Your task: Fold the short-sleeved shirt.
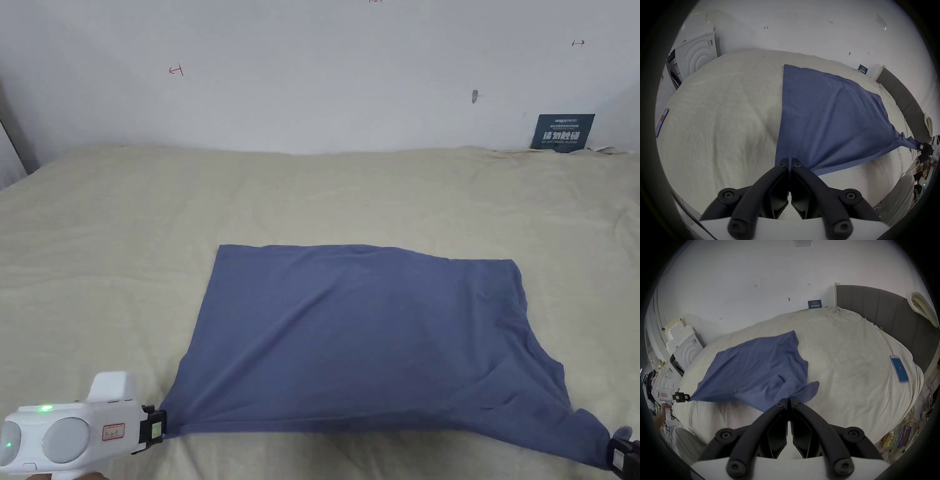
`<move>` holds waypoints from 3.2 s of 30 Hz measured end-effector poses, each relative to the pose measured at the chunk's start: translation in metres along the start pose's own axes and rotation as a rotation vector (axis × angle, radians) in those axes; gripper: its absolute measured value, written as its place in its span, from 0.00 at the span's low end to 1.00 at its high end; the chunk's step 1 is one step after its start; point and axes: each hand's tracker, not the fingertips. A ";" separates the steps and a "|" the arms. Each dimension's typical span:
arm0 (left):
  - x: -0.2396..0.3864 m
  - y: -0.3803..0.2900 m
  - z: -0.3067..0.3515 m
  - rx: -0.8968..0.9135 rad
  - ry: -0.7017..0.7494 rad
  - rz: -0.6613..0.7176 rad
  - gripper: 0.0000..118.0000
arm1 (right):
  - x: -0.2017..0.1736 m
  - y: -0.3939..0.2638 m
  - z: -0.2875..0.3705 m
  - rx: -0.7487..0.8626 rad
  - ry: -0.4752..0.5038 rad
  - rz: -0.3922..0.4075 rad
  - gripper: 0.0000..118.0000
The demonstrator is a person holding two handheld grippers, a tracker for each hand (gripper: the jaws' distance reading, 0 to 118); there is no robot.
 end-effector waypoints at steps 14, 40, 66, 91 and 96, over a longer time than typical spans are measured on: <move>0.001 -0.026 0.007 -0.052 0.032 -0.075 0.00 | 0.009 -0.042 -0.003 -0.105 -0.018 -0.073 0.01; 0.005 -0.033 -0.006 -0.108 0.087 -0.007 0.64 | 0.013 -0.060 -0.050 -0.279 -0.084 -0.093 0.16; 0.069 0.051 0.114 0.549 0.134 -0.073 0.96 | -0.093 0.075 0.037 0.454 -0.118 0.231 0.87; 0.096 0.017 0.103 0.696 0.082 -0.124 0.00 | -0.103 0.059 0.030 0.622 -0.158 0.250 0.00; 0.096 0.018 0.101 0.676 0.086 -0.141 0.00 | -0.109 0.058 0.031 0.620 -0.160 0.251 0.00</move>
